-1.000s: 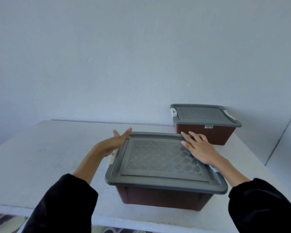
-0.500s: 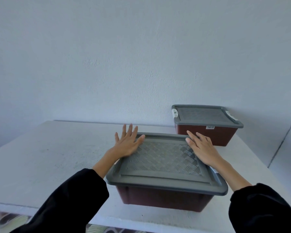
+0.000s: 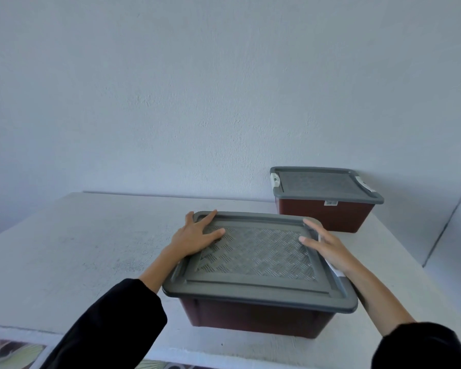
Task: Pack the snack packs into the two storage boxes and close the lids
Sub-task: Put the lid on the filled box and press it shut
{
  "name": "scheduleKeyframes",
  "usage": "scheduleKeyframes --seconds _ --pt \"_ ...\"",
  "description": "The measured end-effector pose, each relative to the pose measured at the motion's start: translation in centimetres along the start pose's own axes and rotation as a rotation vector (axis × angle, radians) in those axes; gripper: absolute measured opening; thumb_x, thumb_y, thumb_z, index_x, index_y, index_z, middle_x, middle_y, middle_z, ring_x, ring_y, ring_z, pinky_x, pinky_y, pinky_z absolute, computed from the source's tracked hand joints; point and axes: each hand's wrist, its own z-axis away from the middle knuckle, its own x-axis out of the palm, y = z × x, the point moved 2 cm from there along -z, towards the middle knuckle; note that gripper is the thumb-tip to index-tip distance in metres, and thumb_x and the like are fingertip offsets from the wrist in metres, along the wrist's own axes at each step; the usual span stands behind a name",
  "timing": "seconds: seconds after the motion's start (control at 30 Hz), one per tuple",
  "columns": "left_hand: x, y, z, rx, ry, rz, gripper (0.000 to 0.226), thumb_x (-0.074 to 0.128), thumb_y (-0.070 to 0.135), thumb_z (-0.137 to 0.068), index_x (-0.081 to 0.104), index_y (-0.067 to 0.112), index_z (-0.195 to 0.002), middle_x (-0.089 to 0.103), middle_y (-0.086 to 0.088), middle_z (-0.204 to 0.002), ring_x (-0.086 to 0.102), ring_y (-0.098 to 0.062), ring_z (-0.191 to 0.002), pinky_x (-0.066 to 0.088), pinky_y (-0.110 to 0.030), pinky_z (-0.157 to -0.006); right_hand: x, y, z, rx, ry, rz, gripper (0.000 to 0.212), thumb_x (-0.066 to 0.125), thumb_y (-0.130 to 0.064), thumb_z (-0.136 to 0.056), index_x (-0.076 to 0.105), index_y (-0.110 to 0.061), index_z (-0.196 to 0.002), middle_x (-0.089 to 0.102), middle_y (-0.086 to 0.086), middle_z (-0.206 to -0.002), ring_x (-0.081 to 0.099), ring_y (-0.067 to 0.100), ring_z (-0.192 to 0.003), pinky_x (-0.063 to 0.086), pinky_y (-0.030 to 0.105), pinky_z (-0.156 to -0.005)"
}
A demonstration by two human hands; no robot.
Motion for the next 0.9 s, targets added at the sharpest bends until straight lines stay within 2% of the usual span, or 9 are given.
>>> scheduleKeyframes --seconds 0.07,0.17,0.4,0.5,0.6,0.77,0.9 --pt "-0.2 -0.3 0.0 0.005 0.033 0.094 0.065 0.047 0.056 -0.088 0.019 0.041 -0.145 0.014 -0.015 -0.151 0.031 -0.034 -0.136 0.028 -0.042 -0.11 0.0 -0.2 -0.2 0.013 0.013 0.015 0.053 0.064 -0.02 -0.084 0.045 -0.027 -0.134 0.039 0.003 -0.145 0.03 0.02 -0.138 0.025 0.035 -0.112" --pt "-0.4 -1.1 -0.1 0.029 0.074 0.224 0.063 0.055 0.048 -0.087 0.03 0.036 -0.143 0.028 -0.014 -0.144 0.033 -0.028 -0.134 0.028 -0.039 -0.11 0.1 -0.2 -0.4 0.027 0.018 0.042 0.055 0.07 -0.023 -0.079 0.049 -0.029 -0.13 0.046 0.003 -0.14 0.039 0.021 -0.132 0.031 0.039 -0.111" --pt "-1.9 -4.9 -0.7 0.02 0.077 0.296 0.063 0.065 0.045 -0.08 0.042 0.031 -0.137 0.046 -0.009 -0.136 0.042 -0.024 -0.126 0.034 -0.041 -0.108 3.3 -1.0 -1.1 0.049 0.021 0.027 0.06 0.076 -0.03 -0.072 0.051 -0.034 -0.126 0.048 0.002 -0.136 0.044 0.022 -0.127 0.037 0.044 -0.108" --pt "-2.7 -6.1 -0.9 0.019 0.105 0.277 0.061 0.066 0.04 -0.082 0.044 0.027 -0.137 0.049 -0.008 -0.134 0.043 -0.025 -0.126 0.035 -0.036 -0.102 4.8 -1.6 -1.4 0.041 0.015 0.037 0.062 0.076 -0.032 -0.072 0.049 -0.034 -0.127 0.048 0.001 -0.136 0.045 0.021 -0.126 0.038 0.043 -0.107" --pt "-3.2 -7.3 -0.7 0.015 0.117 0.262 0.061 0.066 0.042 -0.081 0.044 0.028 -0.137 0.049 -0.008 -0.135 0.043 -0.024 -0.126 0.035 -0.036 -0.103 6.0 -2.1 -1.6 0.039 0.01 0.04 0.062 0.076 -0.032 -0.072 0.049 -0.033 -0.128 0.047 0.001 -0.136 0.045 0.021 -0.126 0.037 0.041 -0.107" --pt "-3.8 -8.7 -0.7 0.014 0.086 0.225 0.079 0.056 0.068 -0.069 0.038 0.035 -0.138 0.043 -0.009 -0.14 0.041 -0.023 -0.129 0.034 -0.041 -0.109 7.2 -2.6 -1.8 0.044 0.011 0.041 0.064 0.077 -0.035 -0.07 0.049 -0.037 -0.127 0.046 -0.001 -0.139 0.043 0.019 -0.129 0.035 0.04 -0.109" --pt "-3.7 -8.0 0.0 0.015 0.055 0.16 0.06 0.049 0.047 -0.09 0.026 0.035 -0.144 0.029 -0.015 -0.143 0.032 -0.03 -0.134 0.028 -0.041 -0.11 7.4 -3.0 -1.7 0.047 0.016 0.074 0.062 0.075 -0.034 -0.073 0.047 -0.034 -0.129 0.046 -0.001 -0.139 0.04 0.02 -0.131 0.033 0.035 -0.107"
